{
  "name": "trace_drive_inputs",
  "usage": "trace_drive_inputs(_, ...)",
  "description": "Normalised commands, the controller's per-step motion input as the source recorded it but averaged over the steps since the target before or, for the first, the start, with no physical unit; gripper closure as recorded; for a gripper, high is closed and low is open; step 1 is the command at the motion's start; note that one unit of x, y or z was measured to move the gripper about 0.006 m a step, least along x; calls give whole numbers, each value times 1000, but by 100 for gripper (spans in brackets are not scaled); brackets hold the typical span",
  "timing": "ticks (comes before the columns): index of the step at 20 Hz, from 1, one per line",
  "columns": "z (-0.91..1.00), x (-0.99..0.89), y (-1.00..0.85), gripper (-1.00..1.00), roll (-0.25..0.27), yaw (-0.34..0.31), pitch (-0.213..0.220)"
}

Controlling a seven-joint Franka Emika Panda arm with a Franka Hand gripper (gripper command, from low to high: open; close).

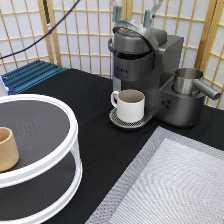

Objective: Make coffee

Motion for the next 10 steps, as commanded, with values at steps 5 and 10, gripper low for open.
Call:
trace_drive_inputs(5,-194,-394,541,-100,-15,0,-22)
trace_drive_inputs(10,-471,-791,29,-100,-14,-9,-73)
